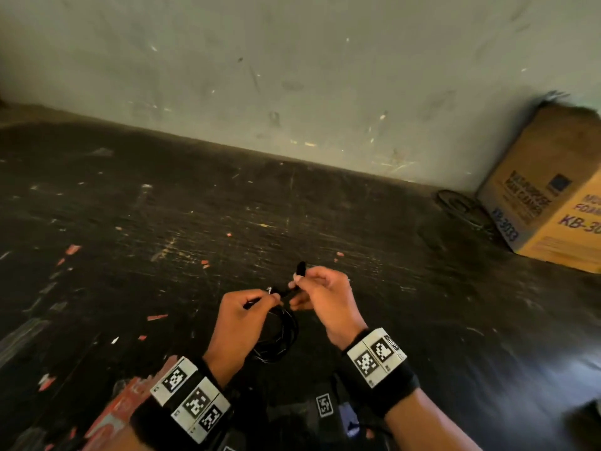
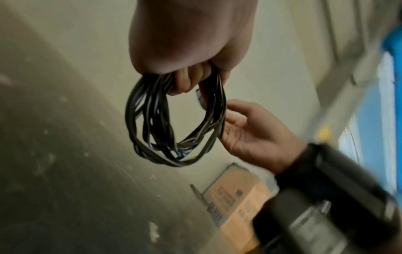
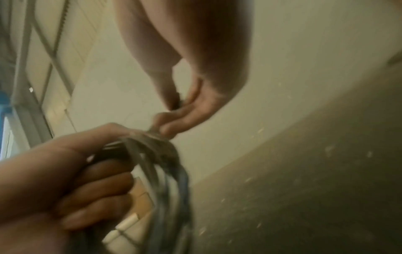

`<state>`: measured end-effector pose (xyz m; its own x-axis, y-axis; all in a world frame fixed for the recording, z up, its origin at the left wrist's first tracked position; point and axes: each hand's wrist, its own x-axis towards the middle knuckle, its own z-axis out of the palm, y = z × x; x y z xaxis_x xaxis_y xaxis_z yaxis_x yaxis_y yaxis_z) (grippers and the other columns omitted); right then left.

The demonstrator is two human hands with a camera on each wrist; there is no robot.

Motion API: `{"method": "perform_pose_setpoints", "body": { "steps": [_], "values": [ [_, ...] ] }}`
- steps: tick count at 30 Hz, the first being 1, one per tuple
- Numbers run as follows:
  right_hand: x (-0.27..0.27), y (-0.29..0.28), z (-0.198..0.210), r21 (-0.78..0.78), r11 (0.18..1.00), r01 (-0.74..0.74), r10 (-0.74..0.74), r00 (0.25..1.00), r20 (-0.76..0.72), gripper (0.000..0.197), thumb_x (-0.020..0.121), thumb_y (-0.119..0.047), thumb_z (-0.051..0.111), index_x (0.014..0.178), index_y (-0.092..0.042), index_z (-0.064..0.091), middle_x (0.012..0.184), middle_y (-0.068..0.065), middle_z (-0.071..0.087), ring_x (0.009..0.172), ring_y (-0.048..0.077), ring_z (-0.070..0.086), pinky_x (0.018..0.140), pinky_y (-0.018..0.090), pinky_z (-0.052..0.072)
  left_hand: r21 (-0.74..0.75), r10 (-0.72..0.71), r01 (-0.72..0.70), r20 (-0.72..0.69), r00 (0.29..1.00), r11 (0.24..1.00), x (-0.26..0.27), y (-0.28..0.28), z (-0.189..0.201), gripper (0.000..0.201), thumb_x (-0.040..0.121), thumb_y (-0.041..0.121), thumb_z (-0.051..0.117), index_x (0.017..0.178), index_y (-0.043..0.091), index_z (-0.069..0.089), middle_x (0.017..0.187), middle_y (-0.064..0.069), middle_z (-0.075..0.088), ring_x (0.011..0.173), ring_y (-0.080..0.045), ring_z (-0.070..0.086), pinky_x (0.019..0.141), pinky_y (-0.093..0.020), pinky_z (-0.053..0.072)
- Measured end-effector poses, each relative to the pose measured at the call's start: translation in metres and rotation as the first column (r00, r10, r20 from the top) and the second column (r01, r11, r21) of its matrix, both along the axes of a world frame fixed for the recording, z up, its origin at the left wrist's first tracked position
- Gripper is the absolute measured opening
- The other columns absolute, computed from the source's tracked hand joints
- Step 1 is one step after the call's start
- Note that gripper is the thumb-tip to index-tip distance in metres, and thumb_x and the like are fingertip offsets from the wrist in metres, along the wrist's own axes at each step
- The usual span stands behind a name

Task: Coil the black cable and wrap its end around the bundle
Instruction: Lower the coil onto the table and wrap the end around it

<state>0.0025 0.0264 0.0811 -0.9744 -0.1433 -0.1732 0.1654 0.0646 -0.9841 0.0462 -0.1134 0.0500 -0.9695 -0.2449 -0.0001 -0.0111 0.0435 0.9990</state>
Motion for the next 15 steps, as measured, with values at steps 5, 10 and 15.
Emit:
{"method": "perform_pose_setpoints", "body": {
  "steps": [5, 10, 15],
  "values": [
    [-0.003, 0.027, 0.013, 0.153, 0.935, -0.321, 0.347, 0.917, -0.196, 0.028, 0.084, 0.005, 0.064, 0.104, -0.015, 0.066, 0.1, -0.001, 0.071, 0.097, 0.013, 0.07, 0.091, 0.027, 0.055, 0.311, 0.005, -0.044, 0.124, 0.992, 0.949, -0.006, 0.003, 0.01, 0.022, 0.087, 0.011, 0.062, 0.07, 0.005, 0.074, 0.047, -0.013, 0.055, 0.043, -0.018, 0.046, 0.041, -0.02, 0.031],
    [-0.005, 0.032, 0.029, 0.401, 0.87, -0.286, 0.431, 0.836, -0.34, 0.018, 0.084, -0.001, 0.068, 0.098, -0.011, 0.066, 0.099, -0.001, 0.071, 0.095, 0.007, 0.069, 0.086, 0.022, 0.055, 0.403, -0.032, -0.021, 0.125, 0.992, 0.915, -0.007, 0.006, 0.024, 0.02, 0.086, 0.012, 0.062, 0.068, 0.009, 0.07, 0.042, 0.003, 0.034, 0.031, -0.004, 0.028, 0.032, -0.016, 0.018],
    [0.001, 0.033, 0.054, 0.295, 0.946, -0.135, 0.266, 0.841, -0.47, 0.013, 0.08, -0.003, 0.071, 0.089, -0.011, 0.066, 0.085, -0.002, 0.071, 0.077, 0.005, 0.069, 0.073, 0.019, 0.055, 0.395, 0.023, -0.052, 0.077, 0.997, 0.917, -0.004, 0.001, 0.033, 0.019, 0.086, 0.019, 0.063, 0.074, 0.012, 0.075, 0.05, -0.002, 0.041, 0.036, -0.006, 0.031, 0.034, -0.017, 0.02]
  ]
}}
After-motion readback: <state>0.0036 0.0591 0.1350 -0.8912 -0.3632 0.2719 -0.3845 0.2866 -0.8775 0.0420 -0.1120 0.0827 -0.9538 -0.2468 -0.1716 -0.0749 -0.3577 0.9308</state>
